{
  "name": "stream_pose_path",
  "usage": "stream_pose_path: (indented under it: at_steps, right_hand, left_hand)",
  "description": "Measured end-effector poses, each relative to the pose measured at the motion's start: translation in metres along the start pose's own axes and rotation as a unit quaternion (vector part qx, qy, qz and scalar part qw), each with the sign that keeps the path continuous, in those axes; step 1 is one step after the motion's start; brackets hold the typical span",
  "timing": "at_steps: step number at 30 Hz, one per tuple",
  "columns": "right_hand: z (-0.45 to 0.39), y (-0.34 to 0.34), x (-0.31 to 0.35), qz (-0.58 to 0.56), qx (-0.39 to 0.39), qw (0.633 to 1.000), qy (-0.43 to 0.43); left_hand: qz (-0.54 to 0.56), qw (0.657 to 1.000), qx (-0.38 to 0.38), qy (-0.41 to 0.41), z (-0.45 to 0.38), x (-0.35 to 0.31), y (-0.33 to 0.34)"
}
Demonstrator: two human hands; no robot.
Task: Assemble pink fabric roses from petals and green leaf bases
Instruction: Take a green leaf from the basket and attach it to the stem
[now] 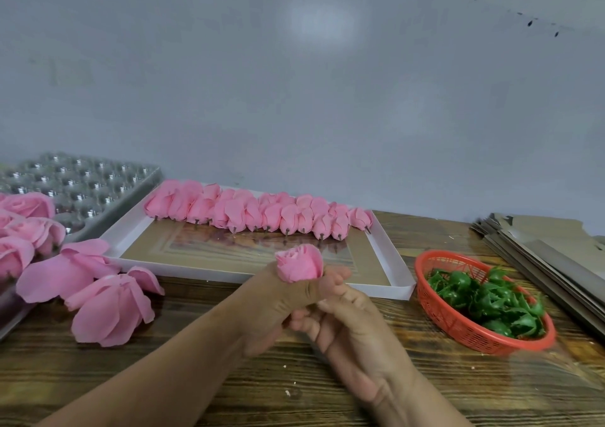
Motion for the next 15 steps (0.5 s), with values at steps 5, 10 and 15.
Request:
stream_pose_path:
  at_steps: [5,10,15]
  right_hand:
    - [-0.001,0.0,-0.002,-0.015,0.003,1.0,0.024]
    - [-0.004,-0.004,-0.006,0.057,-0.026,0.997,-0.049]
    - [-0.002,-0.003,-0.012,0.158,-0.1,0.971,-0.15]
  left_hand:
    - [0.005,1.0,0.022,-0.002,0.001,-0.001,-0.001]
    - [0.04,0.994,-0.097,0.009,-0.003,0.003,0.004]
    - [0.086,0.984,-0.155,0.008,-0.007,0.009,0.012]
Point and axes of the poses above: each hand's wrist, its own z-axis away from the middle knuckle, its own y-axis out of the palm, x = y × z, the point moved 2 cm from there along -z, towards the middle knuckle
